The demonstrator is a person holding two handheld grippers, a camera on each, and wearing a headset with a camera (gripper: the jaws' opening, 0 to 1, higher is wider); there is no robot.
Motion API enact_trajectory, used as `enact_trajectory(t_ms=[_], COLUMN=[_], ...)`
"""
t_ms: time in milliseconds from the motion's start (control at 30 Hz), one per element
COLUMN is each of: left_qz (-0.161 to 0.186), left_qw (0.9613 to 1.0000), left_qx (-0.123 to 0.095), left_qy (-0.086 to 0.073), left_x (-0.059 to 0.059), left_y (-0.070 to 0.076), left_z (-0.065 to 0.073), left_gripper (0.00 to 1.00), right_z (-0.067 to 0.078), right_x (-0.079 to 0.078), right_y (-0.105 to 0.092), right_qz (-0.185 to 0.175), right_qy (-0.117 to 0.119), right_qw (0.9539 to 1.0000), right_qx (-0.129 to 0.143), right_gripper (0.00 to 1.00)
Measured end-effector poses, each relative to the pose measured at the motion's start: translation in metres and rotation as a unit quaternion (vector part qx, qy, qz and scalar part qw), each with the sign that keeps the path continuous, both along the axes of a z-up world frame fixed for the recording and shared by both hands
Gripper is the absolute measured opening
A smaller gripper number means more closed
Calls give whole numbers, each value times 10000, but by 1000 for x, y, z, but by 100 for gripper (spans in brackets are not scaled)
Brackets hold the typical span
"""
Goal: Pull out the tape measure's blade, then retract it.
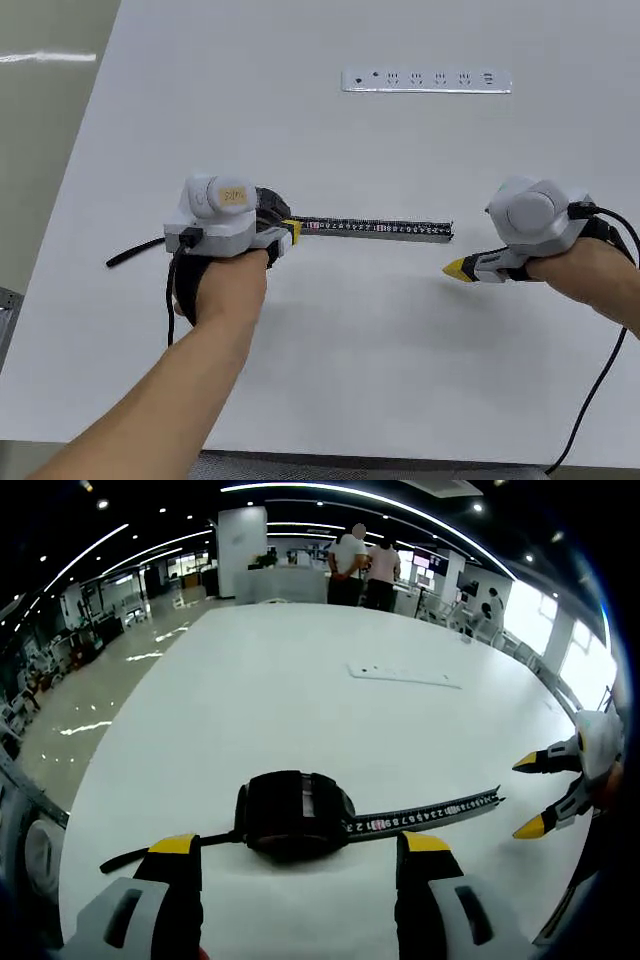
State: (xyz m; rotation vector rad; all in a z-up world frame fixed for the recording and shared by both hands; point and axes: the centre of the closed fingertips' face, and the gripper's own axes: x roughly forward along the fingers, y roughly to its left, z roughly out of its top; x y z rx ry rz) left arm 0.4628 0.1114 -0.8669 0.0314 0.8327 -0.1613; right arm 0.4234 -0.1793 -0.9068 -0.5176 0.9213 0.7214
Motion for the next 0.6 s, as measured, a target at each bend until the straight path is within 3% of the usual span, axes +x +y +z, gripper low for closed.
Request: enact_trajectory(t_ms=[167,200,367,600], left_qz=[17,53,99,138], left_qw=[10000,10000,9999,9999], left_qx=[4,-6,1,4], left_qy=[15,38,52,82], left_x=[3,8,13,18], left_y=[0,1,3,5], left_z=[-2,-7,-9,-13], left_gripper=[76,76,75,74], right_z=[-2,-5,-9,-13], right_x=[2,9,11,14], right_y=[1,1,4,6], right_qz=[119,320,653,951], right_qy=[14,-32,14,113], right_qw=[9999,9995,9979,9953], right_qx=[-3,-19,-46,-121], right_gripper=[64,64,59,53])
